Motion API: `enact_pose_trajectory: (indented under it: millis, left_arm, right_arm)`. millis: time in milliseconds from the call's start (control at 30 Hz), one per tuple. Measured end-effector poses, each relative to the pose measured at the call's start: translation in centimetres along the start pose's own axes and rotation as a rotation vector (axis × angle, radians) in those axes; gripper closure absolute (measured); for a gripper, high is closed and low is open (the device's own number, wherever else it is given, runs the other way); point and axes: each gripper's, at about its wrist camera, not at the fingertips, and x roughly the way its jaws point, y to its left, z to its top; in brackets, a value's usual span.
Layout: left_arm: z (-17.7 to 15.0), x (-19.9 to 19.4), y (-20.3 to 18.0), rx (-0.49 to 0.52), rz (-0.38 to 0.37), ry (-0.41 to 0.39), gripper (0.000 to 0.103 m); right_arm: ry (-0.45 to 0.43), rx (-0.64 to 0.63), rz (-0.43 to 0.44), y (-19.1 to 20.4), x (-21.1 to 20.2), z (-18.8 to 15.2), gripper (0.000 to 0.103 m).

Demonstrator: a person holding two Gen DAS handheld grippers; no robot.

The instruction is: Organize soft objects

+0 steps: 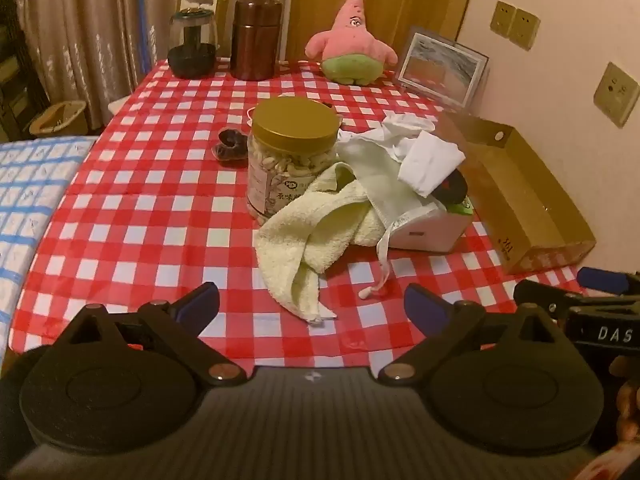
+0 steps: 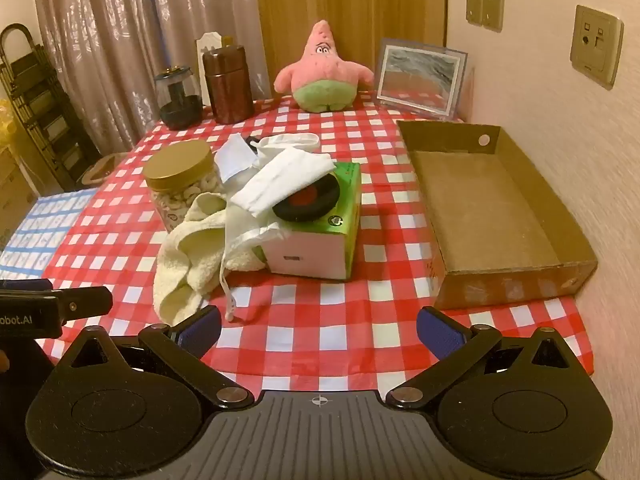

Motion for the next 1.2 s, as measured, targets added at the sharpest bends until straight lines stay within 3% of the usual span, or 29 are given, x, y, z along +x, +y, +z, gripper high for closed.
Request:
enact_pose_trajectory:
  millis: [1200]
  left_arm:
    - [0.2,-0.7,0.0,0.013,-0.02,-0.012,0.005]
  right_arm:
    - [-0.018,-0.002,-0.007,-0.1,-0.6,0.5,0.0]
